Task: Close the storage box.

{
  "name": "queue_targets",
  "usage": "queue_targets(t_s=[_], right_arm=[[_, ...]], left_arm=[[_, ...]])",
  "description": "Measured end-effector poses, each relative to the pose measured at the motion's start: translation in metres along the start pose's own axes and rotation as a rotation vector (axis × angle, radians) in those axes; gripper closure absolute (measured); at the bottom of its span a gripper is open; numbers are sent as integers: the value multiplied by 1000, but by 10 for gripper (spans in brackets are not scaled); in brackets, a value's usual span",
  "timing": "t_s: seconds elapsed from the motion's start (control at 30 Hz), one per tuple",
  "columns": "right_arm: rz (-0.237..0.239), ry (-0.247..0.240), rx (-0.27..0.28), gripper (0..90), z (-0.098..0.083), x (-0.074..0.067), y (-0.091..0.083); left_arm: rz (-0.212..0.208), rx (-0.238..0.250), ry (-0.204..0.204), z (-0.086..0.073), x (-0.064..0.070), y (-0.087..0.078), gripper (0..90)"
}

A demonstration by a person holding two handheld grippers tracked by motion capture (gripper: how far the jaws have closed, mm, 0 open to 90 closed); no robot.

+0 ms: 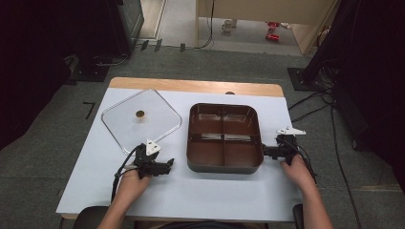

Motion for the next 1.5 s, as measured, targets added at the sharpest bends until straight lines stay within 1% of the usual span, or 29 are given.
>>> queue_targets(t_s=[0.93,1.03,1.07,1.1,1.13,1.2,1.23,1.27,1.3,1.4,1.43,1.47,1.5], right_arm=[[-1,-1,-1,88,0,0,0],[-1,-1,-1,88,0,0,0],[-1,-1,-1,88,0,0,0],[-1,-1,-1,88,0,0,0],[-1,-1,-1,88,0,0,0],[-1,-1,-1,88,0,0,0],[-1,-1,-1,88,0,0,0],[-1,-1,-1,88,0,0,0],[-1,-1,-1,88,0,0,0],[-1,-1,-1,88,0,0,0],[-1,-1,-1,88,0,0,0],[-1,-1,-1,88,0,0,0],[-1,-1,-1,88,0,0,0]], left_arm=[[-4,1,-5,0,0,0,121],[-7,0,3,1,0,1,118],[-8,-3,1,1,0,1,116],[-2,-4,-14,2,0,1,108],[2,-11,-14,2,0,2,108],[-3,-26,-21,3,1,3,74],[-5,-47,-20,3,2,3,76],[-6,-70,-8,3,2,3,78],[-11,-82,4,3,2,3,81],[-19,-108,10,3,2,2,81],[-19,-108,10,3,2,2,81],[-30,-125,20,3,2,1,81],[-30,-125,20,3,2,1,81]])
Point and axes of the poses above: each handheld gripper's, and its own axes: y roughly forward along the jaws, z roughly out of its top, x roughly to its right, the point moved 10 cm from there along y, roughly forward along the jaws, and after that the axes turned 1 degree about -x, right-handed, at the moved point
